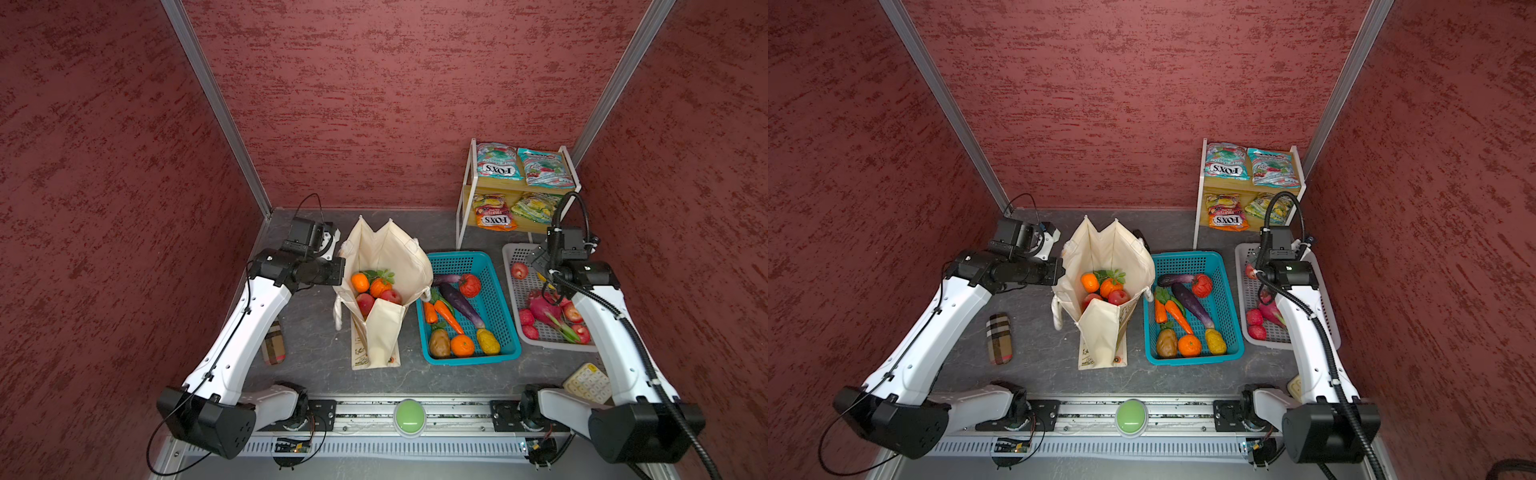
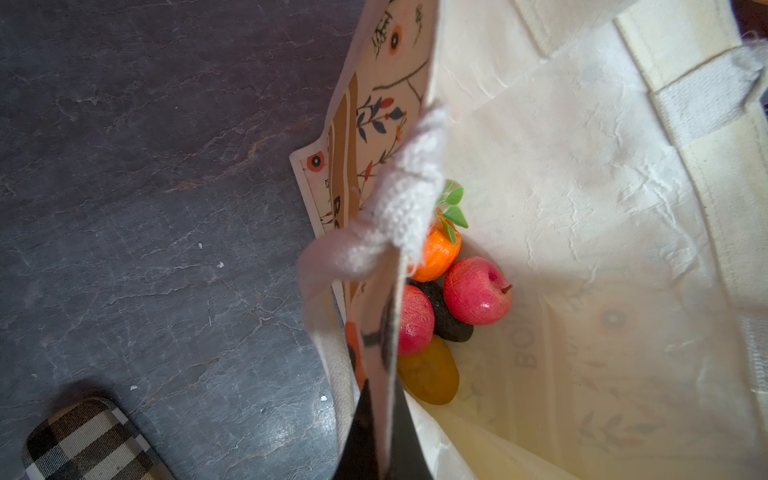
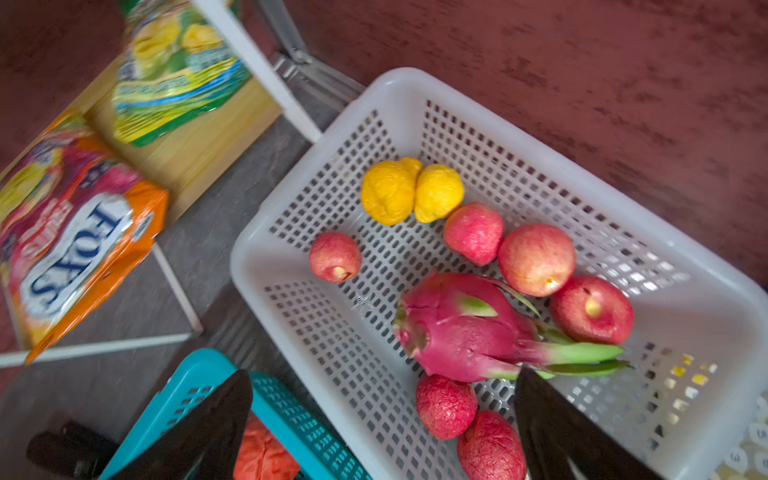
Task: Place the food into the grocery bag and tie it
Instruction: 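Withdraw the right gripper from the bag back to the white basket, then lower the right gripper onto a red apple in the white basket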
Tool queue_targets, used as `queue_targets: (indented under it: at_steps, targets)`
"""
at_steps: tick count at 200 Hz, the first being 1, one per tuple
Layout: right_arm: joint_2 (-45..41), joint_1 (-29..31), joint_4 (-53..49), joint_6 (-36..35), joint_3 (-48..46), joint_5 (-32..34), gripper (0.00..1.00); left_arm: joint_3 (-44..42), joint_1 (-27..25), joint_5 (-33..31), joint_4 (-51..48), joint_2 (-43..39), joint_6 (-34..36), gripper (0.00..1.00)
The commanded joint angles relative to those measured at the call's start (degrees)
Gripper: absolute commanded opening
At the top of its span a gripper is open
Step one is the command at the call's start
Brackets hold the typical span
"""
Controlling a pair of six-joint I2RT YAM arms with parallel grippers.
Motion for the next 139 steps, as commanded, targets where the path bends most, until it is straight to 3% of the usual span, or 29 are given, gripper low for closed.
queue_targets:
  at_steps: [1,26,71,139]
  targets:
    - [-0.3,-3.4,0.6,9.9,-1.8,0.8,0.99,0.1,0.1,1.4,0.2,-0.8,0.1,0.00]
    - [1.5,-7.6,-0.8,18.3,-3.6,1.6,0.99,0.1,0.0,1.3,-0.1,-0.6,0.0,0.00]
    - [3.7,-12.9,-0.7,26.0,-6.3,4.4,0.99,-0.1,-0.1,0.9,-0.8,-0.9,0.1,0.00]
    - [10.6,-18.5,-2.3,28.3,-5.5,4.7,0.99,-0.1,-0.1,0.7,-1.1,-1.1,0.0,0.00]
